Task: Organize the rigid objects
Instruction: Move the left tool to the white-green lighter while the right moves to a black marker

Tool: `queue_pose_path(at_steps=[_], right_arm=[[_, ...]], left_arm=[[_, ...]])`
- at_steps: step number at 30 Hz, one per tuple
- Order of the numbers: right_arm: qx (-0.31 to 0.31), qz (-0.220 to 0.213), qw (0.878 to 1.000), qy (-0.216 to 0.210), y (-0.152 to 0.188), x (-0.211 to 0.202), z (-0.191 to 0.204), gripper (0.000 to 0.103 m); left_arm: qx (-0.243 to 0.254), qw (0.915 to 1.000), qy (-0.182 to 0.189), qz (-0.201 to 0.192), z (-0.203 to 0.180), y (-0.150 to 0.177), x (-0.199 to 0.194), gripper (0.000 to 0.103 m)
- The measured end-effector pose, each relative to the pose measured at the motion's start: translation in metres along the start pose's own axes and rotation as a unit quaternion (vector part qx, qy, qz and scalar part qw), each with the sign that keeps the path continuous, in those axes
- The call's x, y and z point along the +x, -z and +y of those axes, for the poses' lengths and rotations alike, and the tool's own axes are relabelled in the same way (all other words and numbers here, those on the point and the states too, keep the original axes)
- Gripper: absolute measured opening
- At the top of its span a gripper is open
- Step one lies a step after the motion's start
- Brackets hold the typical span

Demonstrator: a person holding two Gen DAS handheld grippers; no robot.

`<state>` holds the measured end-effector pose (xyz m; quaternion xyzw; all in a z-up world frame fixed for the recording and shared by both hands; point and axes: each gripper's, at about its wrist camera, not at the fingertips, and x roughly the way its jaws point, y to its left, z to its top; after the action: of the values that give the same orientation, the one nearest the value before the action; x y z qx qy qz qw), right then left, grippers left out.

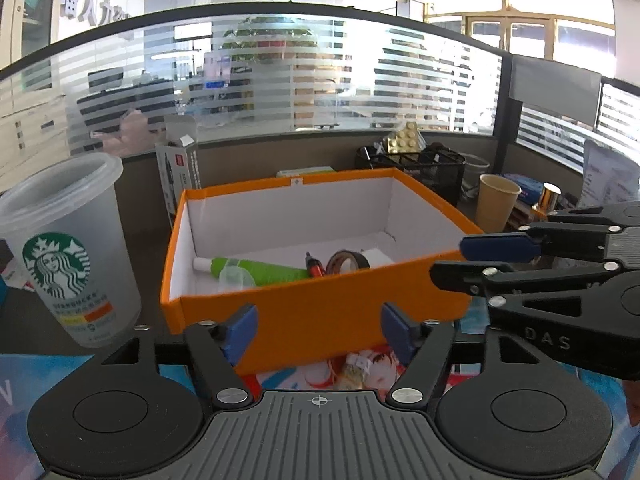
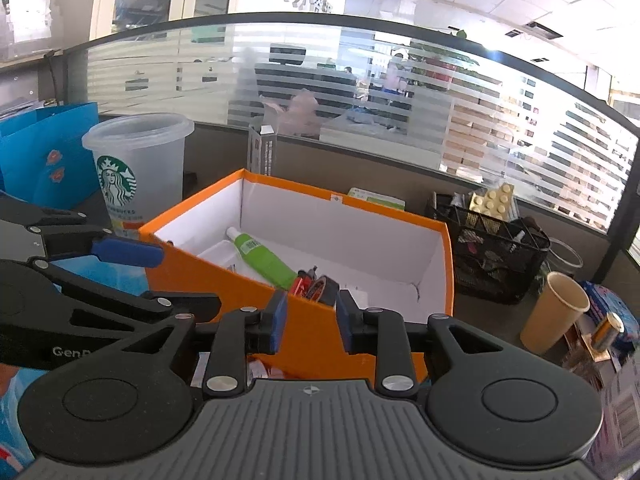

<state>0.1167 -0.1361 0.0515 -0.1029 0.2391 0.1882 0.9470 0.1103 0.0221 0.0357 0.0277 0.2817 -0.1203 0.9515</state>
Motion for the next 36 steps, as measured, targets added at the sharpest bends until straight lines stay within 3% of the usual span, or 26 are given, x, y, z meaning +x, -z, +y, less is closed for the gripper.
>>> queue_pose_path(at_steps=[3,9,14,17,19,23,26,29,32,36], right_arm=[[0.006,0.006,1.0,0.004,0.017,-0.004,0.0,0.033],[-0.004,0.035,0.999,0.001,0.057,-0.013,0.002,0.044],[-0.007,0.048,0.997,-0.066,0.089,-0.036,0.008,0.063],[-0.054,0.049,0.993,-0.093,0.105,-0.053,0.021,0.072],[-0.095,0.05,0.987,-0.116,0.115,-0.061,0.033,0.085],[-0.165,0.045,0.971,-0.166,0.131,-0.069,0.052,0.094],[-0.214,0.054,0.961,-0.167,0.142,-0.064,0.066,0.095],[-0.225,0.03,0.961,-0.161,0.145,-0.058,0.07,0.102],[-0.169,0.039,0.972,-0.159,0.14,-0.042,0.063,0.103],[-0.037,0.068,0.991,-0.108,0.131,-0.01,0.035,0.103]], left_arm=[[-0.002,0.9999,-0.007,0.009,0.0,0.009,0.003,0.082],[-0.013,0.9993,-0.005,0.035,0.004,0.025,0.019,0.082],[-0.017,0.9988,-0.008,0.046,0.006,0.036,0.031,0.087],[-0.017,0.9984,-0.008,0.053,0.007,0.04,0.037,0.087],[-0.019,0.9982,-0.01,0.056,0.008,0.042,0.042,0.088],[-0.025,0.9973,-0.011,0.068,0.008,0.045,0.052,0.089],[-0.023,0.9968,-0.012,0.076,0.007,0.049,0.058,0.09],[-0.024,0.9962,-0.016,0.082,0.008,0.052,0.062,0.09],[-0.03,0.9957,-0.017,0.085,0.01,0.053,0.065,0.094],[-0.031,0.9956,-0.02,0.085,0.012,0.055,0.067,0.096]])
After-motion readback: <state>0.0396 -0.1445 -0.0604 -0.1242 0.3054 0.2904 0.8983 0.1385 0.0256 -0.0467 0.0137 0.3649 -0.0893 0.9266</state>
